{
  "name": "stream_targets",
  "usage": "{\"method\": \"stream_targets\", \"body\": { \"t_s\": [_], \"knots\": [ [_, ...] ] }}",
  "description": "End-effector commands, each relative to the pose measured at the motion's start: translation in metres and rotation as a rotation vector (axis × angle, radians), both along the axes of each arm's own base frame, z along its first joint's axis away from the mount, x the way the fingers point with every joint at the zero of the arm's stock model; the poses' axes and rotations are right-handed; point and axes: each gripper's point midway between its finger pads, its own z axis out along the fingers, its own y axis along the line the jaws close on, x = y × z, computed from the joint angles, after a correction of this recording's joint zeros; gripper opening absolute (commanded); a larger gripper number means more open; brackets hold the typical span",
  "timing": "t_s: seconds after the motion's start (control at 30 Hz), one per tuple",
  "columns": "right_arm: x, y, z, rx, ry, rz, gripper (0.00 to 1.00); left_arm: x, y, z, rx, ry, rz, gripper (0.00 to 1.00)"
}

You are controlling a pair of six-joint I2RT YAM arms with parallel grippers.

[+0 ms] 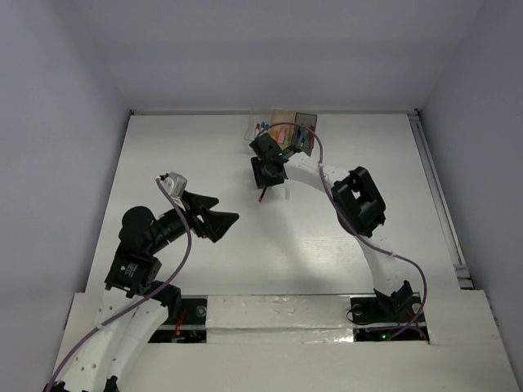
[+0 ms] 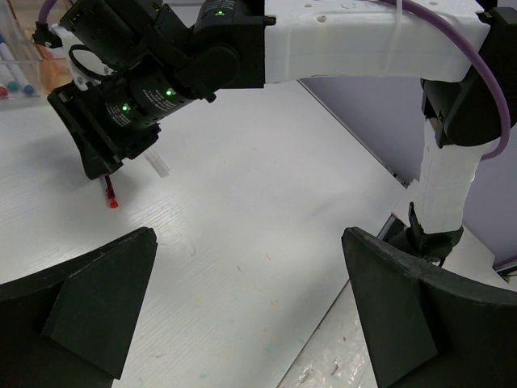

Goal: Sort the stationery into containers
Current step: Pick up the pen from the center of the board.

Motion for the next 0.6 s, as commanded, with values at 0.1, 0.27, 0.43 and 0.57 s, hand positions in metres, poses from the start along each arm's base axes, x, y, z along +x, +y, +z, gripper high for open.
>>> {"method": "stream_targets", "body": {
  "t_s": [0.1, 0.27, 0.43, 0.57],
  "knots": [
    [-0.009, -0.017, -0.034, -0.126, 0.068, 0.001, 0.40, 0.001, -0.002, 0.008, -0.018, -0.046, -0.009, 0.99],
    [-0.018, -0.016, -0.030, -0.114, 0.059, 0.009, 0.20, 0.001, -0.002, 0.009, -0.018, -0.048, -0.009, 0.99],
    [-0.021, -0.014, -0.024, -0.119, 0.042, 0.024, 0.20, 0.002, -0.002, 0.007, -0.017, -0.039, -0.009, 0.99],
    [-0.016, -0.011, -0.028, -0.139, 0.048, 0.037, 0.39, 0.006, 0.000, 0.004, -0.013, -0.027, 0.013, 0.99]
  ]
}}
